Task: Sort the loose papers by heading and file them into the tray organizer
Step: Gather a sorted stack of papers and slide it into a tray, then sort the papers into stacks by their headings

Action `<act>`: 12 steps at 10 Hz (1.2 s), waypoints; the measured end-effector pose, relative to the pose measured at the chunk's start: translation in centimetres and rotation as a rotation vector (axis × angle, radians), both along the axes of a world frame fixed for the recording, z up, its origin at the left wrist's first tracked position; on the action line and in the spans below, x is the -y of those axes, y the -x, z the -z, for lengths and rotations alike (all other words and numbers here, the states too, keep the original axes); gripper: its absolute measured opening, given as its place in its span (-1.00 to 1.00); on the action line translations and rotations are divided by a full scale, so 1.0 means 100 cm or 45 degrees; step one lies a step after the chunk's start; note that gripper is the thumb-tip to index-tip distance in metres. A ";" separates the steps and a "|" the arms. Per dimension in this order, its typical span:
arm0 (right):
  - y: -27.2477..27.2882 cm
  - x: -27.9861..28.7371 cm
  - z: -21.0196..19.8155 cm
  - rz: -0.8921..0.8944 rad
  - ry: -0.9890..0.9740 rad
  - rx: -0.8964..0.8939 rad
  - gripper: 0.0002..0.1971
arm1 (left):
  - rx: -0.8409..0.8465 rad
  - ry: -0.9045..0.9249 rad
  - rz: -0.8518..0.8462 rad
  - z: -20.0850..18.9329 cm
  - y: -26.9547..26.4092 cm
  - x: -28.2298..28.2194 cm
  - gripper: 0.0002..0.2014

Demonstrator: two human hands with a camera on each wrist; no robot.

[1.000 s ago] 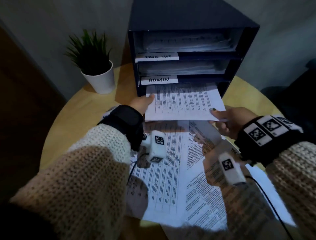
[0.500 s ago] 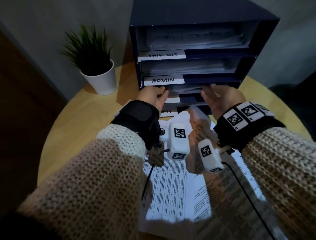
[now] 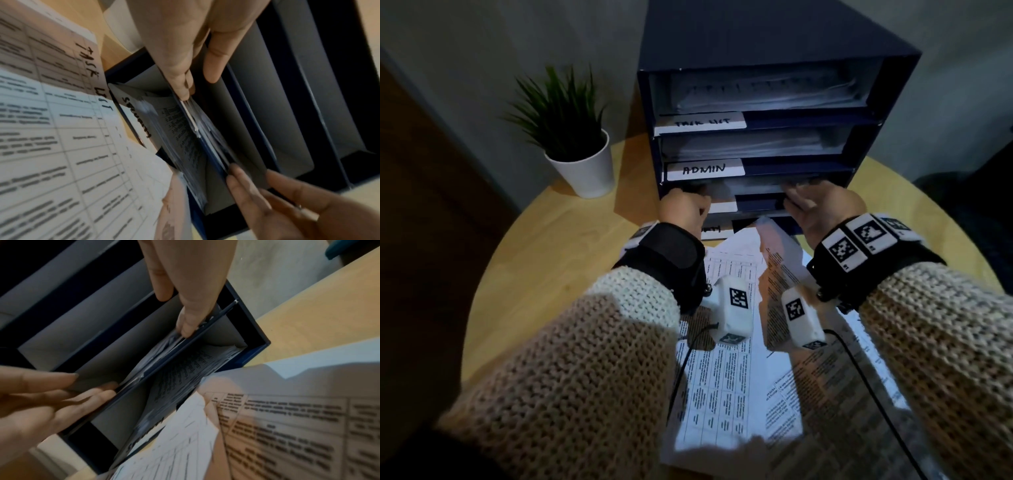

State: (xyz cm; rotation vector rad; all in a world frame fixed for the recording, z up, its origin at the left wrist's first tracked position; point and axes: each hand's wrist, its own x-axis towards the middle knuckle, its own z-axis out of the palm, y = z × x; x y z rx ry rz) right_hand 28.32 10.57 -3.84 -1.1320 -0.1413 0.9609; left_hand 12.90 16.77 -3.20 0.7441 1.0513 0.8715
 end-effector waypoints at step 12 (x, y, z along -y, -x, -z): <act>0.115 0.172 0.005 -0.899 0.916 0.954 -0.42 | -1.608 -0.402 1.129 0.044 0.100 0.163 -0.43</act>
